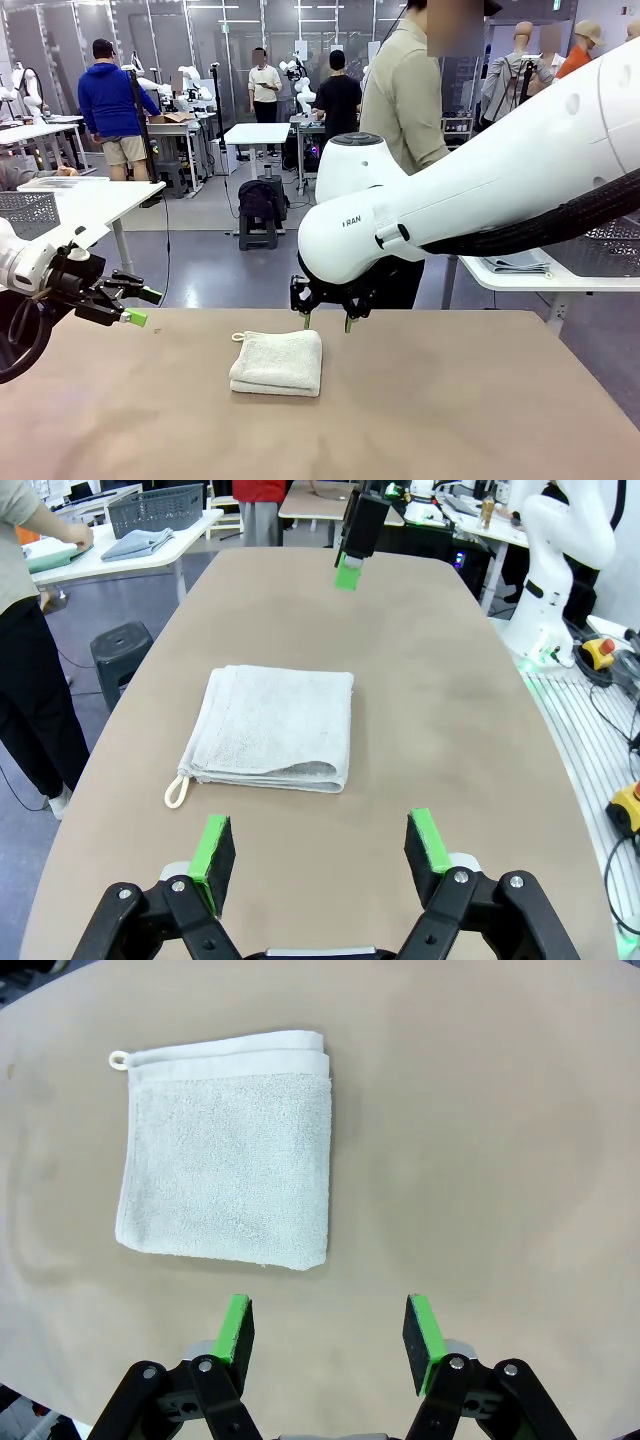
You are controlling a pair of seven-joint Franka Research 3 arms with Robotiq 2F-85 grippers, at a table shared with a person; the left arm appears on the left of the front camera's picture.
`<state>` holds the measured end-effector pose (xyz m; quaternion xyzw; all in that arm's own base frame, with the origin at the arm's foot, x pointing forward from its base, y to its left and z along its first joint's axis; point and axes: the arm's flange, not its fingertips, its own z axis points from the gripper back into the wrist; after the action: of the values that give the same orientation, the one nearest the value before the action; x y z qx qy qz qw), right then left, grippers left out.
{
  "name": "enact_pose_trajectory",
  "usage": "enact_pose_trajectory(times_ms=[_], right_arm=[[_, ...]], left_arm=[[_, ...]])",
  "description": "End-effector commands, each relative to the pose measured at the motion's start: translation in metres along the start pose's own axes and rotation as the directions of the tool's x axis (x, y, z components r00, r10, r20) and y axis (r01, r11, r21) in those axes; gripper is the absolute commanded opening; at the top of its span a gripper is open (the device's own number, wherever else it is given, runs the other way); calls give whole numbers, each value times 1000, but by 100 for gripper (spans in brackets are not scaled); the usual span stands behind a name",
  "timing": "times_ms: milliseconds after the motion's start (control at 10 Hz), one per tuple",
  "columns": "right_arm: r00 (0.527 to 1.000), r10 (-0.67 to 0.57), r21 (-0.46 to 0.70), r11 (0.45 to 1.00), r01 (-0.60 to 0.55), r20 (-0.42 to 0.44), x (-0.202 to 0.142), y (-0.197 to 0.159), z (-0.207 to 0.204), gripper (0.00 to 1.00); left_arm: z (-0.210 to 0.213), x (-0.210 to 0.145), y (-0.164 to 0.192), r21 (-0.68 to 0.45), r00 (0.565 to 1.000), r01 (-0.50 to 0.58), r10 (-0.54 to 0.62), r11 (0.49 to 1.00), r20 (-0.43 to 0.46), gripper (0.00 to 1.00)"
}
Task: Fold the towels and place them in the basket.
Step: Place the folded Towel with hook on the right side of the table.
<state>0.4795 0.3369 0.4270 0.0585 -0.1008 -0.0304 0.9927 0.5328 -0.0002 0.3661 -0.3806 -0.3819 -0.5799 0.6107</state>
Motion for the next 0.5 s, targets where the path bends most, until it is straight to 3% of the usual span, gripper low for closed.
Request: enact_pose_trajectory(times_ms=[0, 400], right_arm=[[1000, -4, 36, 999, 5, -21, 9, 6, -18, 76], [999, -40, 86, 995, 43, -34, 17, -3, -67, 76]], left_arm=[[1, 2, -2, 2, 1000, 3, -3, 1000, 2, 87], [1, 2, -2, 2, 1000, 3, -3, 1000, 2, 87]])
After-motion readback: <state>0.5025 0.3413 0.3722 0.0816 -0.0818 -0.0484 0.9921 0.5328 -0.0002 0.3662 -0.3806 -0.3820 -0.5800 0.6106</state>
